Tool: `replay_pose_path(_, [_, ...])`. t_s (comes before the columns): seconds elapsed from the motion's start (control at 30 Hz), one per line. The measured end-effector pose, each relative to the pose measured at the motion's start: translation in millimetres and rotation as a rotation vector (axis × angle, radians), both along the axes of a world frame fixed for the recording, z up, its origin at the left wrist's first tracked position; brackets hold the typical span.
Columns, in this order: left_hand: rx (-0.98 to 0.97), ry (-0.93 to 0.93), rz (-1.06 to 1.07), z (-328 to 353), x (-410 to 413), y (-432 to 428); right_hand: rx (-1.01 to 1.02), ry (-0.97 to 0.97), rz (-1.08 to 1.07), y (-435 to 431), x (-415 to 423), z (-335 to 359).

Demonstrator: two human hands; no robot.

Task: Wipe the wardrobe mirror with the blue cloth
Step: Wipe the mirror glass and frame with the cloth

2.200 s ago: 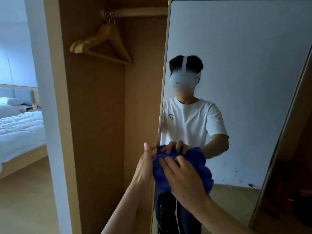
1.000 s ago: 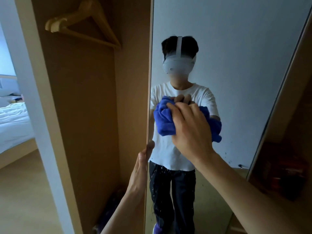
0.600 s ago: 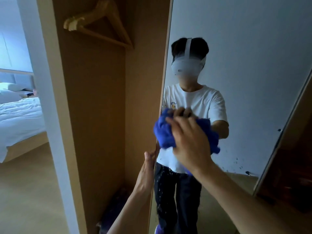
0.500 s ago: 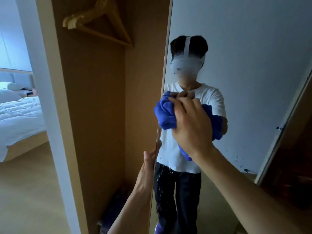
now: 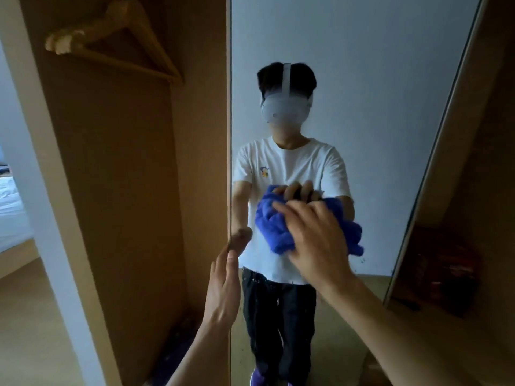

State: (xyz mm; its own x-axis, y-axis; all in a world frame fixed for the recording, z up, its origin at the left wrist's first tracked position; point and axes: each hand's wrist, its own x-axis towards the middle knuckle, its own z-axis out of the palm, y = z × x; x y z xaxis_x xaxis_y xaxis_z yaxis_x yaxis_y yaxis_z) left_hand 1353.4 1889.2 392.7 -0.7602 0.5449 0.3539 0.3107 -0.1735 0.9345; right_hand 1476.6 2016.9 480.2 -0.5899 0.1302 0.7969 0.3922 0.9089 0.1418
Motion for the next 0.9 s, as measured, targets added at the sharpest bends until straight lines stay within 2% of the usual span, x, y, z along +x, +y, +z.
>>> replay_pose_path(0.07, [-0.024, 0.053, 0.023, 2.2, 1.7, 6.0, 0.043, 0.058, -0.040, 19.6, 15.7, 31.0])
replay_pose_path(0.13, [-0.085, 0.039, 0.056, 1.3, 4.1, 9.8, 0.057, 0.059, -0.035, 29.7, 26.8, 32.8])
replay_pose_path(0.33, [-0.139, 0.008, 0.073, 3.7, 8.6, 11.9, 0.075, -0.246, 0.023, 16.5, 47.8, -86.9])
replay_pose_path(0.4, [-0.128, 0.027, 0.053, 6.5, 6.9, 10.2, 0.083, -0.285, 0.050, 21.4, 53.1, -97.6])
replay_pose_path(0.63, [-0.170, -0.017, 0.084, 12.0, 17.5, 15.0, 0.052, -0.017, 0.039, 47.8, 50.4, 7.4])
replay_pose_path(0.73, [-0.172, -0.027, 0.096, 12.6, 20.2, 14.4, 0.058, 0.089, 0.041, 50.8, 41.0, 19.9])
replay_pose_path(0.8, [-0.180, -0.028, 0.098, 11.8, 18.9, 13.6, 0.053, 0.036, 0.090, 42.4, 36.2, -7.6])
replay_pose_path(0.9, [-0.186, -0.015, 0.091, 10.5, 17.2, 14.0, 0.069, -0.159, 0.156, 31.5, 39.5, -58.0])
